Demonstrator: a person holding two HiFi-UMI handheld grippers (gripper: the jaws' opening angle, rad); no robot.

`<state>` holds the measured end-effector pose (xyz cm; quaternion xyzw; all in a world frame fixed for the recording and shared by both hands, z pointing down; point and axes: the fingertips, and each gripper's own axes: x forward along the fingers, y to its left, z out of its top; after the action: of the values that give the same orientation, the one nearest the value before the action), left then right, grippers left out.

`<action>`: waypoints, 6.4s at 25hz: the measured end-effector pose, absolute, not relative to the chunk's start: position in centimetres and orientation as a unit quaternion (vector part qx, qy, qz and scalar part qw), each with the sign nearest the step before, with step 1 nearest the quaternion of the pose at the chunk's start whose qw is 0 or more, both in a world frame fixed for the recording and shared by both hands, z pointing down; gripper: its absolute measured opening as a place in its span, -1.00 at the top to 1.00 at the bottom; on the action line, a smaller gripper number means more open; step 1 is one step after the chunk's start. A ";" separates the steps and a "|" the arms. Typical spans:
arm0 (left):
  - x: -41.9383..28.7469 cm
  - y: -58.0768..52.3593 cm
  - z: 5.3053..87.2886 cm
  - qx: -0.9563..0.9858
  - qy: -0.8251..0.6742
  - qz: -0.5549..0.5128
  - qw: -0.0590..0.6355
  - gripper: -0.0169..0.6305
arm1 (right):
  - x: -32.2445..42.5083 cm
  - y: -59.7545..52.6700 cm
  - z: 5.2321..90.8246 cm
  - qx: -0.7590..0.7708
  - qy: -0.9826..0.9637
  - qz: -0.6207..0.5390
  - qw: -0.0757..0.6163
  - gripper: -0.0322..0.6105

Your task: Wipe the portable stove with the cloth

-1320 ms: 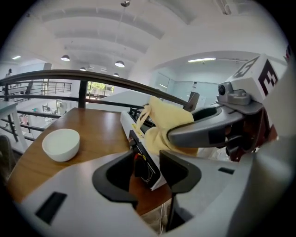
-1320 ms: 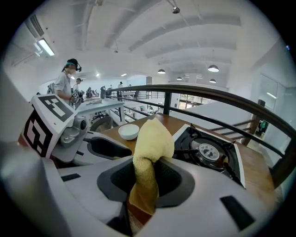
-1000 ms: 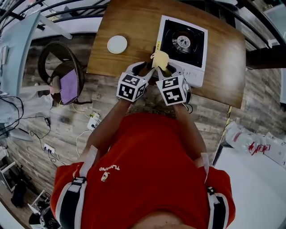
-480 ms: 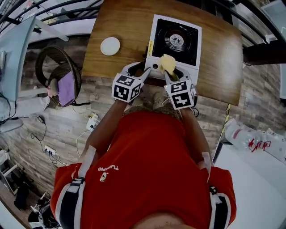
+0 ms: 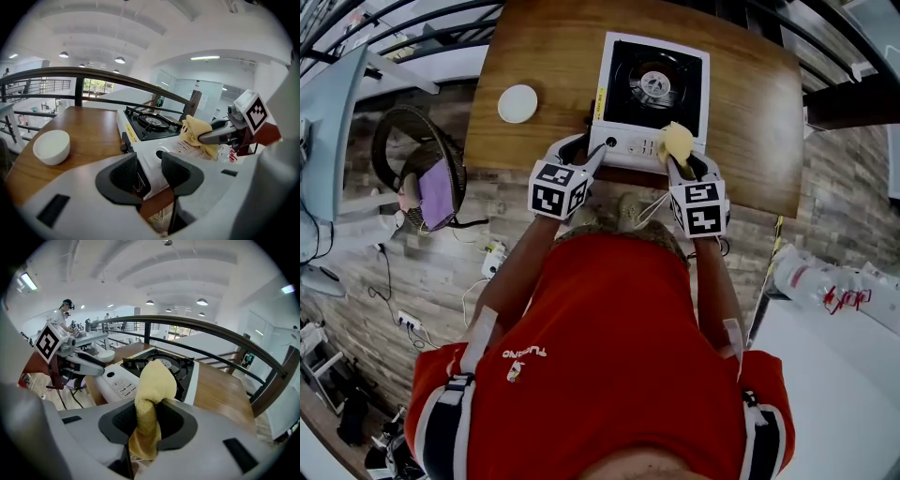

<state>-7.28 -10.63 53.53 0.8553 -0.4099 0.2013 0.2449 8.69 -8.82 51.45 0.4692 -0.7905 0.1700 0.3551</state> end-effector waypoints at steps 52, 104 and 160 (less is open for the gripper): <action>-6.9 -10.6 53.6 0.834 -0.422 0.238 0.264 0.45 | 18.9 -26.4 51.9 0.530 -0.768 0.160 0.323 0.55; -7.2 -11.0 53.1 0.834 -0.408 0.241 0.282 0.46 | 0.0 -38.2 51.4 0.138 -0.879 -0.006 0.457 0.55; -7.1 -11.0 53.7 0.842 -0.391 0.247 0.277 0.50 | -10.4 -16.5 51.6 0.001 -0.875 -0.108 0.472 0.55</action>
<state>-7.06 -10.96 53.66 0.8421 -0.3912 0.2468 0.2774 -10.42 -16.46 51.56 0.0009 -0.8747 -0.1080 0.4725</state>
